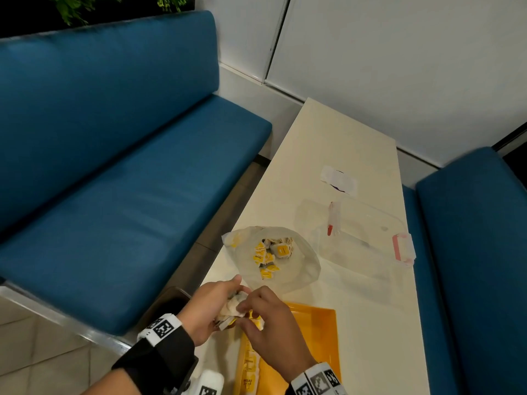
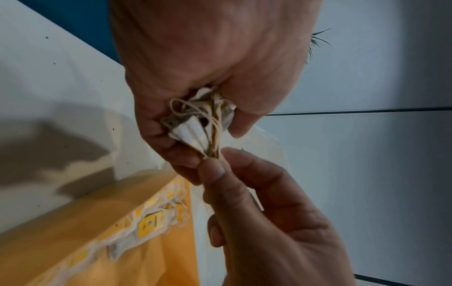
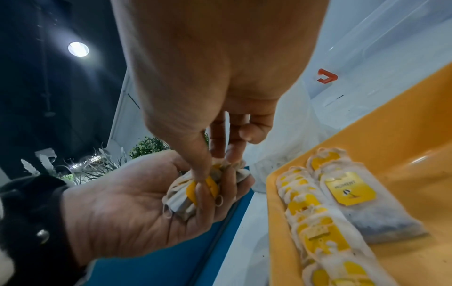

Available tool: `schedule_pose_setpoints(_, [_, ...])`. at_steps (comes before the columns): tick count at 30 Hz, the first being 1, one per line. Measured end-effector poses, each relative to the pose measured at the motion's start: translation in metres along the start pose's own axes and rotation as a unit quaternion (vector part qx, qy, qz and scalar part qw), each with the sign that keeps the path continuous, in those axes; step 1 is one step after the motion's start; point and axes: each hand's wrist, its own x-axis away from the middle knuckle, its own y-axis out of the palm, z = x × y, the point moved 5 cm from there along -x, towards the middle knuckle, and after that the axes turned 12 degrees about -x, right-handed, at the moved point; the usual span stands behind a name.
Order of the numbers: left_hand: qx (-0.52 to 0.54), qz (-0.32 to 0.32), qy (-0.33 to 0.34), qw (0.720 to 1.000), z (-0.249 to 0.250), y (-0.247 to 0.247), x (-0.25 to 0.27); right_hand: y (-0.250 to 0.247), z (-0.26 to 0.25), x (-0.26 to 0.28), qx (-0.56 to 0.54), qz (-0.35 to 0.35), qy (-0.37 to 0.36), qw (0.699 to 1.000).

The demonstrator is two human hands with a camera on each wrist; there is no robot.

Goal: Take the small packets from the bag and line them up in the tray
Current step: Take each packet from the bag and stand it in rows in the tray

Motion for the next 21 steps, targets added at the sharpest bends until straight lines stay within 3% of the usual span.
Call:
schedule_pose_setpoints(5, [0.001,-0.008,0.016,1.0,0.002,-0.001,0.006,-0.011,0.001,-0.002,-0.053,0.057,0.004,0.997])
schedule_pose_setpoints(9, [-0.019,0.007,0.047,0.999,0.005,-0.004,0.011,-0.031,0.008,-0.003,-0.144,0.122,0.083,0.978])
schedule_pose_setpoints(13, [-0.055,0.001,0.115,0.992,0.012,-0.007,0.019,-0.042,0.012,-0.003,-0.255,0.12,0.12,0.952])
schedule_pose_setpoints(18, [-0.138,-0.084,0.226,0.961,0.016,0.003,0.026,-0.045,0.008,-0.001,-0.307,0.11,0.125,0.937])
schedule_pose_setpoints(21, [-0.216,-0.05,0.235,0.946,0.016,0.005,0.024,-0.042,0.009,0.001,-0.317,0.116,0.133,0.932])
